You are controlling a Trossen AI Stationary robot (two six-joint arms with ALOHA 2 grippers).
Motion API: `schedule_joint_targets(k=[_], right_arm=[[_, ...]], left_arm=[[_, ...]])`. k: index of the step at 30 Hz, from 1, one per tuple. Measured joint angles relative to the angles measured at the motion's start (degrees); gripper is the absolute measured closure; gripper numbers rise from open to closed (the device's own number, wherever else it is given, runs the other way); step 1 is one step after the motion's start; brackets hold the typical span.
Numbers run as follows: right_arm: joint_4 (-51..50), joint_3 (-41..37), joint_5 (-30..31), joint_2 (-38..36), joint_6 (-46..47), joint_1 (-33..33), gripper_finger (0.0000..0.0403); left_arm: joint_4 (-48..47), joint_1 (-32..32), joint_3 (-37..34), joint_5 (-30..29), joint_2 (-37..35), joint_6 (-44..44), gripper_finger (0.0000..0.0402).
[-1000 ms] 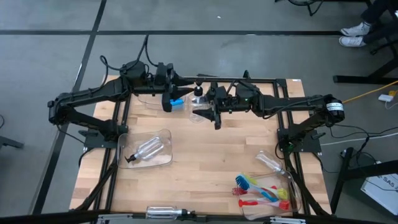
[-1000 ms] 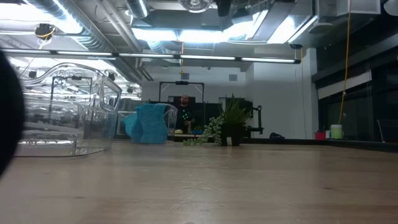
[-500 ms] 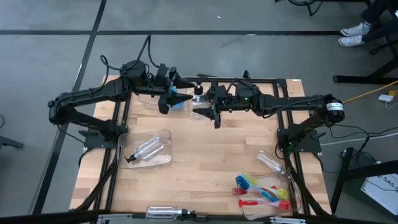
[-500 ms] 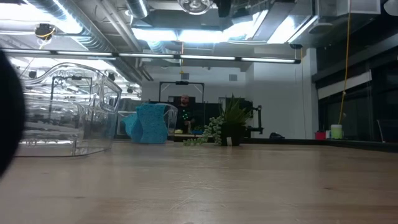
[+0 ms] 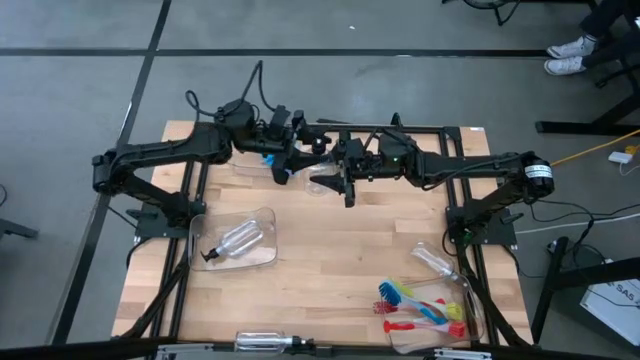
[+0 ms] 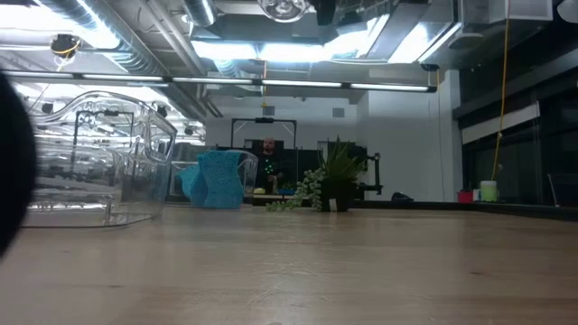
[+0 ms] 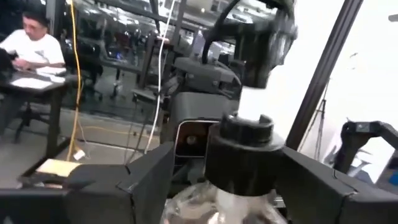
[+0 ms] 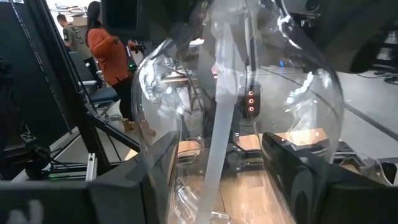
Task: Pick & Place Kitchen Sink Supplies
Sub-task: Put the transparent soap dispenser into the middle transparent bin
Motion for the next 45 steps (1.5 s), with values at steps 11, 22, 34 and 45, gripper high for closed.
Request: schedule_joint_targets(k=[11, 22, 34, 45], right_arm=[[-1.52, 0.00, 0.33, 0.00, 0.11, -0.10, 0.0178], [-1.53, 0.00, 0.31, 0.00, 0.40, -0.11, 0.0178], [-1.29, 0.00, 0.32, 0.00, 0.01, -0.07, 0.0144], [-1.71, 0.00, 6.68, -0.02, -0.02, 0.02, 0.0103]], left_arm=[[2.57, 0.70, 0.02, -1.61, -0.06, 2.17, 0.0246], [2.07, 0.83, 0.02, -1.48, -0.07, 1.95, 0.0271], [1.61, 0.83, 0.02, -3.12, -0.60, 3.07, 0.0271], [-2.82, 0.85, 0.02, -9.59, -2.58, 6.23, 0.0271]])
